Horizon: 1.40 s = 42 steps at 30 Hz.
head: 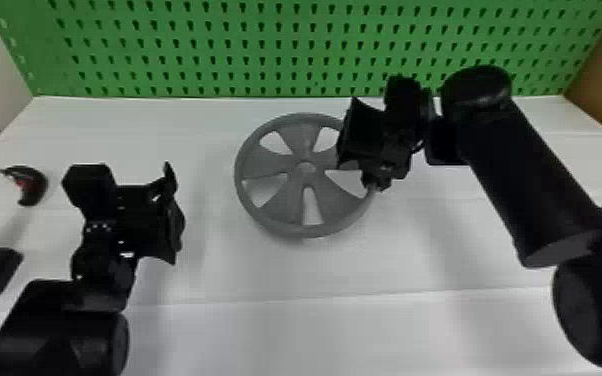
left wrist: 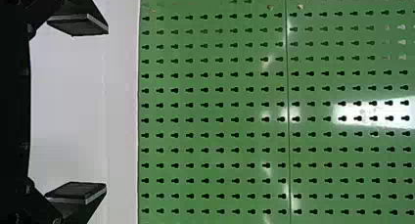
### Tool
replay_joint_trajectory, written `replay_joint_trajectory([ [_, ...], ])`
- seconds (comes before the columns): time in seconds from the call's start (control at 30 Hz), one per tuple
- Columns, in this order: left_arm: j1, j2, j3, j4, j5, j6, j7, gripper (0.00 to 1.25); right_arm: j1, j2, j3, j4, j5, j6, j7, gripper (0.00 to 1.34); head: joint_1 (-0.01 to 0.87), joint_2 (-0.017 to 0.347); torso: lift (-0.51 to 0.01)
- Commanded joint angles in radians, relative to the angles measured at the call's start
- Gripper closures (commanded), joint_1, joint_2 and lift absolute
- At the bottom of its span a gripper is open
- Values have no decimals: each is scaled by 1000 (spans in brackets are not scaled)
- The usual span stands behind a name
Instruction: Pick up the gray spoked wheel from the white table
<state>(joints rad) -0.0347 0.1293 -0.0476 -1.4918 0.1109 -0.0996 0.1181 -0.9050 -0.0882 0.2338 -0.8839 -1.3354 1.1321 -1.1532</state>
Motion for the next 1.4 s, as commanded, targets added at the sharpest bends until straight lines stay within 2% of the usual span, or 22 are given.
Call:
replay_joint_trajectory([
  [0.0,2,1,2,-2,3,1,0,148,46,-25,-21,-141,55,-37,17,1119,765,2,-96],
  [0.17,7,3,9,-10,4,0,0,148,97,-28,-57,-271,154,-61,90,1119,765,2,-96],
  [0.2,9,1,11,-11,6,0,0,148,115,-30,-65,-302,197,-75,147,1119,765,2,-96],
  [0.23,10,3,12,-15,6,0,0,148,129,-31,-64,-326,216,-94,168,1119,765,2,-96],
  [0.37,15,1,18,-19,6,1,0,148,170,-28,-80,-397,257,-115,198,1119,765,2,-96],
  [0.4,16,1,20,-21,7,0,0,148,181,-27,-87,-412,280,-115,225,1119,765,2,-96],
  [0.5,18,1,22,-24,7,0,0,148,218,-27,-90,-461,400,-141,339,1119,765,2,-96],
  [0.63,21,1,23,-30,9,0,0,148,256,-30,-91,-520,489,-172,395,1119,765,2,-96],
  [0.8,24,1,25,-41,13,0,0,148,325,-38,-79,-580,673,-273,553,1119,765,2,-96],
  [1.0,25,1,29,-53,18,0,0,148,405,-34,-76,-599,860,-408,738,1119,765,2,-96],
  [1.17,25,1,28,-58,20,0,0,148,445,-27,-96,-598,934,-483,862,1119,765,2,-96],
  [1.2,25,1,26,-59,23,0,0,148,456,-27,-100,-596,963,-514,905,1119,765,2,-96],
  [1.37,27,1,25,-70,26,0,0,148,498,-21,-107,-595,1042,-626,955,1119,765,2,-96],
])
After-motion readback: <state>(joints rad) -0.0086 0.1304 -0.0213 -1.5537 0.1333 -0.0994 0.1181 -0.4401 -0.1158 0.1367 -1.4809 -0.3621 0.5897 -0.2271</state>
